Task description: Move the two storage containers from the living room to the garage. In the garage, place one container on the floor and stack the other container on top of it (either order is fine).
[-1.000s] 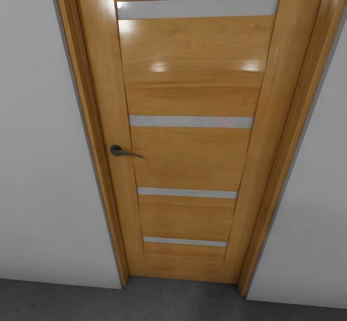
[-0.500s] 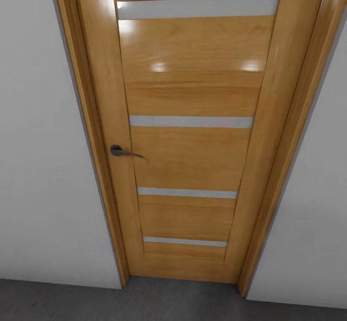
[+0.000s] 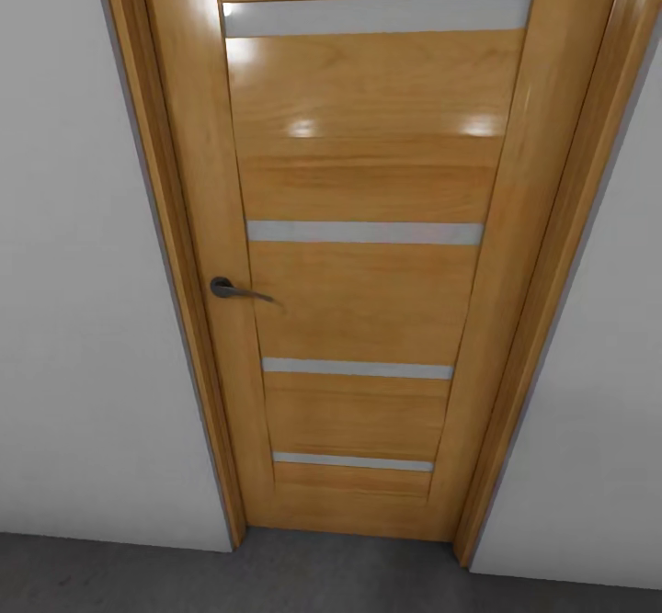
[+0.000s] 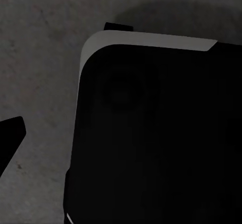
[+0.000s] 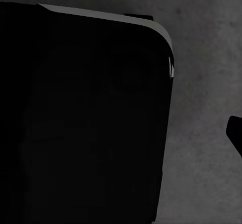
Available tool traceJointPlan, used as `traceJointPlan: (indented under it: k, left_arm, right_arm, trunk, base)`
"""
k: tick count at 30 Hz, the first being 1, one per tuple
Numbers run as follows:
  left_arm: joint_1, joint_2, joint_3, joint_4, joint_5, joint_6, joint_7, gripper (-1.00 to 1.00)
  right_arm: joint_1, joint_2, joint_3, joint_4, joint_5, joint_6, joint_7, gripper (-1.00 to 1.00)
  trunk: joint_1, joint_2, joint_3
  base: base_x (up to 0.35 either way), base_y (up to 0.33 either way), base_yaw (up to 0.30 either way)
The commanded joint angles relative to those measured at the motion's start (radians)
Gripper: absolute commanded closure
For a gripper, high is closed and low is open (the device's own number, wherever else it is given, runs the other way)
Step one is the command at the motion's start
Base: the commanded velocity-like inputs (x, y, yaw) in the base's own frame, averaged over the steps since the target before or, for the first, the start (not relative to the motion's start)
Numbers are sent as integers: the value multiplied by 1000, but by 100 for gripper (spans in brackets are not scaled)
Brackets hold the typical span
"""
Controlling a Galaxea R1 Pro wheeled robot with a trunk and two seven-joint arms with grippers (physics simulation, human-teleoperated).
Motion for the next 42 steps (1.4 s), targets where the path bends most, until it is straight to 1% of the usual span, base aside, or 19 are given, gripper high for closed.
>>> traceJointPlan:
  k: [1,7,9,11,12,15,20,21,23,24,27,32,39,42]
  left_arm:
    - [0,0,0,0,7,-2,1,-100]
    - [0,0,0,0,7,-2,1,-100]
    - [0,0,0,0,7,-2,1,-100]
    - [0,0,0,0,7,-2,1,-100]
    - [0,0,0,0,7,-2,1,-100]
    - [0,0,0,0,7,-2,1,-100]
    - [0,0,0,0,7,-2,1,-100]
    - [0,0,0,0,7,-2,1,-100]
    - [0,0,0,0,7,-2,1,-100]
    - [0,0,0,0,7,-2,1,-100]
    - [0,0,0,0,7,-2,1,-100]
    - [0,0,0,0,7,-2,1,-100]
    - [0,0,0,0,7,-2,1,-100]
    - [0,0,0,0,7,-2,1,-100]
  right_arm:
    - [0,0,6,1,1,-5,0,-100]
    - [0,-1,7,-1,2,-3,1,-100]
    - [0,-5,7,-7,2,-3,2,-100]
    - [0,-21,6,-11,3,-3,3,-100]
    - [0,-34,5,-15,4,-3,3,-100]
    - [0,-57,5,-31,6,-3,3,-100]
    - [0,-82,3,-68,3,0,2,-100]
    - [0,-93,2,-78,2,0,1,-100]
    - [0,-107,1,-85,1,1,3,-100]
    - [0,-121,-1,-89,0,0,5,-100]
    - [0,-141,-2,-95,-2,-2,7,-100]
    - [0,-155,-4,-112,-4,-4,8,-100]
    - [0,-165,-5,-131,-4,3,8,-100]
    - [-1,-172,-5,-164,-3,6,5,-100]
  trunk:
    - [0,0,-1]
    - [0,0,-1]
    - [0,0,-1]
    - [0,0,-1]
    - [0,0,-1]
    - [0,0,-1]
    - [0,0,-1]
    - [0,0,-1]
    - [0,0,-1]
    - [0,0,-1]
    - [0,0,-1]
    - [0,0,-1]
    - [0,0,-1]
    - [0,0,-1]
  base:
    - [0,0,0]
    - [0,0,0]
    - [0,0,0]
    - [0,0,0]
    - [0,0,0]
    - [0,0,0]
    - [0,0,0]
    - [0,0,0]
    - [0,0,0]
    - [0,0,0]
    - [0,0,0]
    - [0,0,0]
    - [0,0,0]
    - [0,0,0]
